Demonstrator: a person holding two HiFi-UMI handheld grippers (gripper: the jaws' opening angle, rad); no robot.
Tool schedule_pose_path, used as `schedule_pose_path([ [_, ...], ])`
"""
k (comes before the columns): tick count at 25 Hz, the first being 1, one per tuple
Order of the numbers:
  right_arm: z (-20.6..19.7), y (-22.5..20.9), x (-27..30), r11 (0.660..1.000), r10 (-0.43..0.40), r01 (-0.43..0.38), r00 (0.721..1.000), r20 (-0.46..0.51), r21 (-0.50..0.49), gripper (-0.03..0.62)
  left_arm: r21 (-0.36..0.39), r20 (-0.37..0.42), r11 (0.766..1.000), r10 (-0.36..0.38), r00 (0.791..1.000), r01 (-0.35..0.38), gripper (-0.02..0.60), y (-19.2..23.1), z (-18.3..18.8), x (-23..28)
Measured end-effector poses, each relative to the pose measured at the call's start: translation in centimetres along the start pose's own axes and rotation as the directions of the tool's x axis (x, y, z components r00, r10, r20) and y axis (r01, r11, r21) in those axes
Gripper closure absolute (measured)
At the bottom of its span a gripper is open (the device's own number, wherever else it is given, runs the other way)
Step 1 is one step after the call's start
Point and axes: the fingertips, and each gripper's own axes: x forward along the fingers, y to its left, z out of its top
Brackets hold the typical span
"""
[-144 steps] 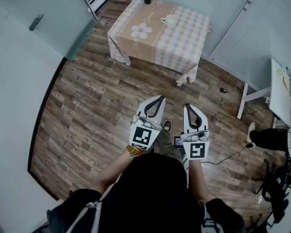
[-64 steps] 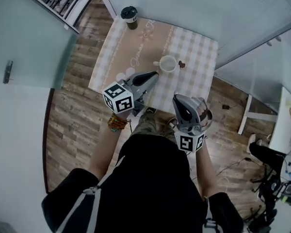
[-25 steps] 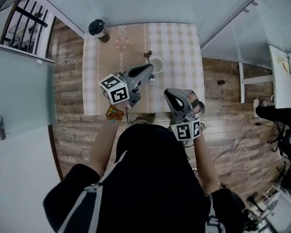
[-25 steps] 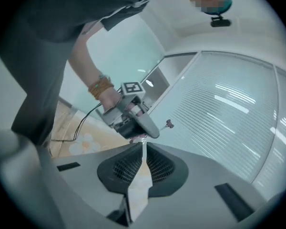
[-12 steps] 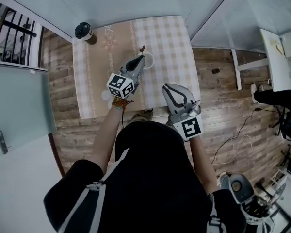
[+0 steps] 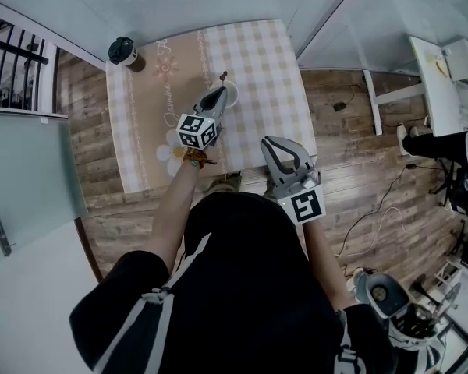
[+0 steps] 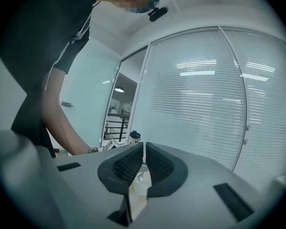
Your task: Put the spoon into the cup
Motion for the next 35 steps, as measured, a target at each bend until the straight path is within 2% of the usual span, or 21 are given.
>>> schedule_pose_path([
  [3, 0.0, -0.4, -0.2, 1.000, -0.020, 0.019, 1.000, 0.008, 0.007, 0.574, 0.001, -0.002, 1.000, 0.031, 1.000, -0.031, 0.568, 0.7, -0.5, 0.1],
  [7, 0.0, -0.9, -0.3, 0.998, -0.053, 0.052, 0.999, 0.011, 0.029, 0.577, 0.003, 0.001, 0.990, 0.138, 0.990, -0.138, 0.568, 2.8, -0.8, 0.2],
  [11, 0.0, -1.0, 0.0, 0.998, -0.062, 0.062, 0.998, 0.020, 0.027, 0.579, 0.013, -0.019, 0.985, 0.174, 0.985, -0.174, 0.568, 3.8, -1.7, 0.6],
  [18, 0.1, -1.2, 0.9, 0.998, -0.057, 0.056, 0.998, 0.017, 0.029, 0.579, 0.011, -0.038, 0.987, 0.162, 0.986, -0.162, 0.568, 3.6, -2.9, 1.0],
  [26, -0.2, -0.9, 1.2, 0.999, -0.037, 0.037, 0.999, -0.003, 0.034, 0.579, 0.008, -0.083, 0.979, 0.203, 0.976, -0.203, 0.566, 4.0, -5.4, -0.3],
  [32, -0.8, -0.8, 1.5, 0.999, -0.016, 0.017, 1.000, -0.015, 0.040, 0.579, 0.025, -0.109, 0.982, 0.191, 0.976, -0.189, 0.565, 3.4, -5.9, -0.5],
  [35, -0.6, -0.7, 1.7, 0.999, -0.007, 0.007, 1.000, -0.003, 0.040, 0.579, 0.056, -0.135, 0.984, 0.177, 0.975, -0.171, 0.565, 2.9, -6.3, -0.8],
])
